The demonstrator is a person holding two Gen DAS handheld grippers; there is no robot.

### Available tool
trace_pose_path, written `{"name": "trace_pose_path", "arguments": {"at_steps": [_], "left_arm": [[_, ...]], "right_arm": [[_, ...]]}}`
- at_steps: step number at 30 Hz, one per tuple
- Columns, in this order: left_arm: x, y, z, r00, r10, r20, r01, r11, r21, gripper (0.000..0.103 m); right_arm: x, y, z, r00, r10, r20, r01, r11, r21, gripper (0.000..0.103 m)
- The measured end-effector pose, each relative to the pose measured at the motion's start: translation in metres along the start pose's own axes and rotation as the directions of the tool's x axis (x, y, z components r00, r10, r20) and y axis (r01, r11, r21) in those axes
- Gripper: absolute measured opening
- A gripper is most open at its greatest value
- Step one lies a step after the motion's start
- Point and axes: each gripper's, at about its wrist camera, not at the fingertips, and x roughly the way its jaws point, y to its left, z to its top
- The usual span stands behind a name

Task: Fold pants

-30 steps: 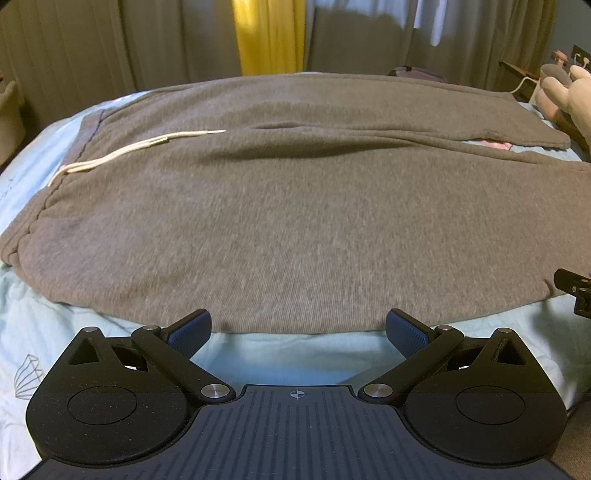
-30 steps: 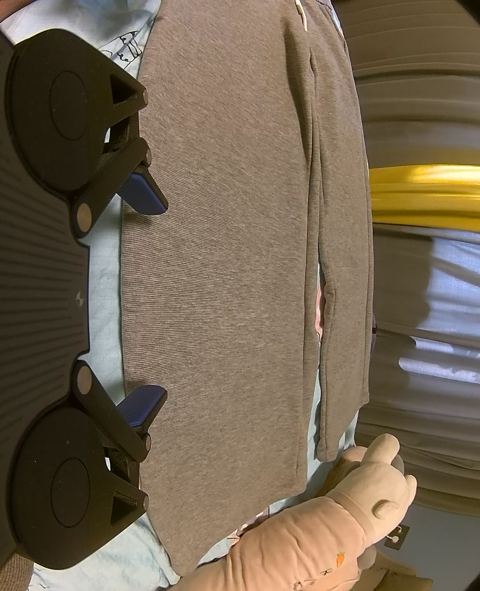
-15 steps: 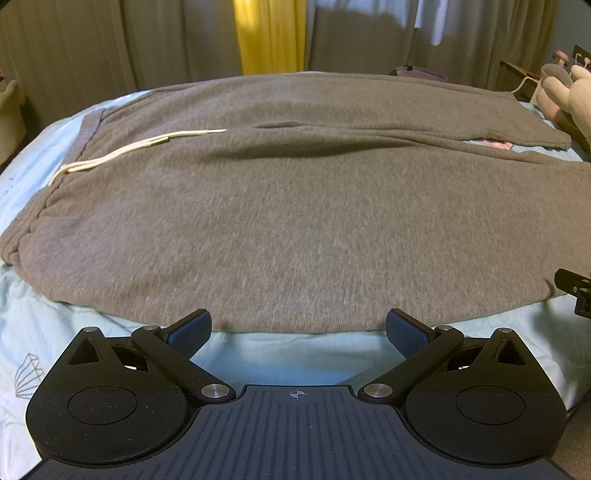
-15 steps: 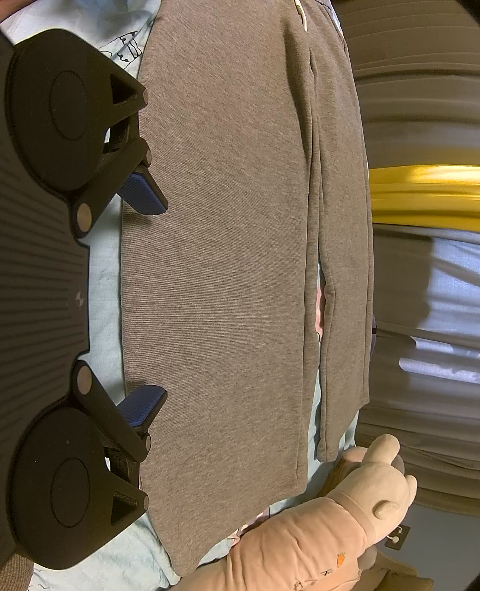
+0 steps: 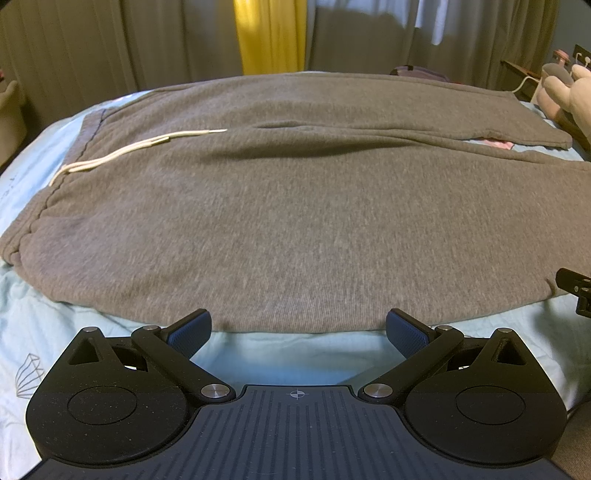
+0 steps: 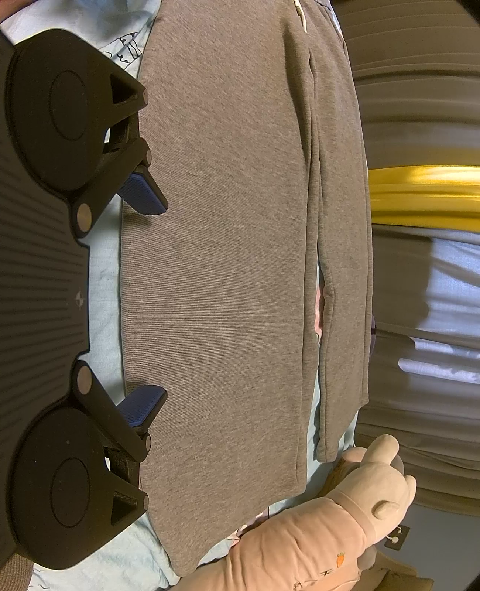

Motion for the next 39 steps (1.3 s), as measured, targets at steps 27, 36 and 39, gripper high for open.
{"name": "trace_pose_path", "arguments": {"at_steps": [27,36,39], "left_arm": [[-0.007,0.002,0.000,1.000,-0.001,0.017,0.001,1.000,-0.032,0.103],[-0.019,0.015,0.002,0.999,0.000,0.052,0.005,0.995,-0.096,0.103],[-0.028,0.026,0.005,0.993,0.056,0.106,-0.041,0.989,-0.142,0.103]], "right_arm": [[0.002,0.000,0.004,1.000,0.027,-0.002,-0.027,0.999,0.030,0.099],[0.004,-0.018,0.006,0.989,0.144,0.045,-0.149,0.976,0.159,0.099],[0.016,-0.037,0.011,0.984,0.177,0.015,-0.175,0.946,0.274,0.099]]}}
